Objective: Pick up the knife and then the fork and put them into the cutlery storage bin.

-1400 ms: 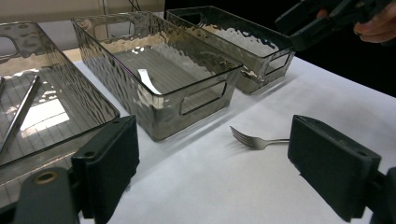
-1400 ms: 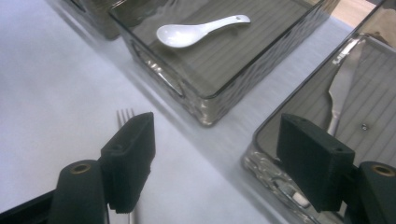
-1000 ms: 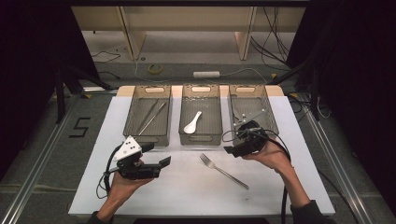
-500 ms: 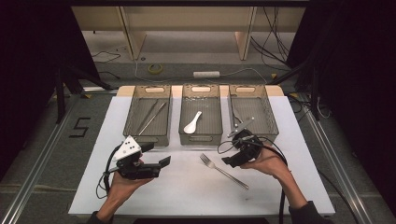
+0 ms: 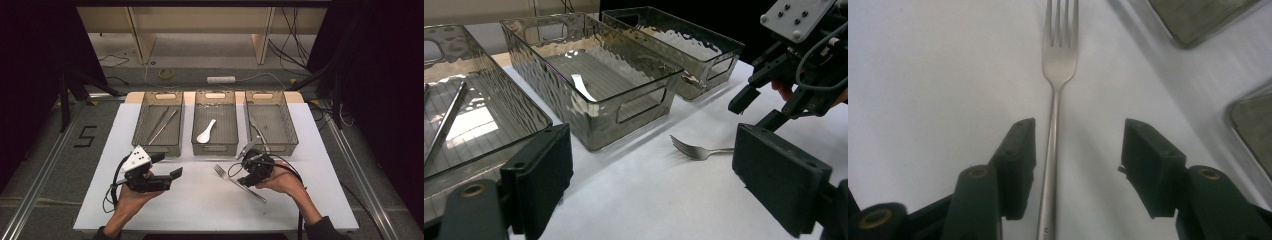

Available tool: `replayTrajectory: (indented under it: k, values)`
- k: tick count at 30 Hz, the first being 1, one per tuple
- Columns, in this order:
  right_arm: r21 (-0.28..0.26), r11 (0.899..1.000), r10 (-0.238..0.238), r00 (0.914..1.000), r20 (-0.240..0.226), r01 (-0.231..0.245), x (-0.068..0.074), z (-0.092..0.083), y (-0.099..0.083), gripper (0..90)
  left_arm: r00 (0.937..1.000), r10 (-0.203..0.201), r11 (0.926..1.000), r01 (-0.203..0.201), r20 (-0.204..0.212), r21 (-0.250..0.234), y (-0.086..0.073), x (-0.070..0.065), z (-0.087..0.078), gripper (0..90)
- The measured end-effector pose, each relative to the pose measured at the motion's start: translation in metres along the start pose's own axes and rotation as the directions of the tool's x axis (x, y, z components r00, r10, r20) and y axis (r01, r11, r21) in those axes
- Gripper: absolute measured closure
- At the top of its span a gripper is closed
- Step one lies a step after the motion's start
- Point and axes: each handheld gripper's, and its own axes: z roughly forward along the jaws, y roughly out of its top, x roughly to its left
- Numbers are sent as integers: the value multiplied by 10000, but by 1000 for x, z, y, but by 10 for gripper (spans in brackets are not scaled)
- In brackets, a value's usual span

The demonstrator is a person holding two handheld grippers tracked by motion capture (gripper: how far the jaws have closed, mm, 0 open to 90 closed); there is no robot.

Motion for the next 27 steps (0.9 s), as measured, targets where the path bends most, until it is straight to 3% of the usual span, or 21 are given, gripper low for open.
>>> replayTrajectory:
  k: [27]
  values:
    - [1153, 9911, -633, 9974, -345, 669, 6, 29, -1, 713, 10000, 17, 10000, -17, -4, 27, 0, 0, 0, 158]
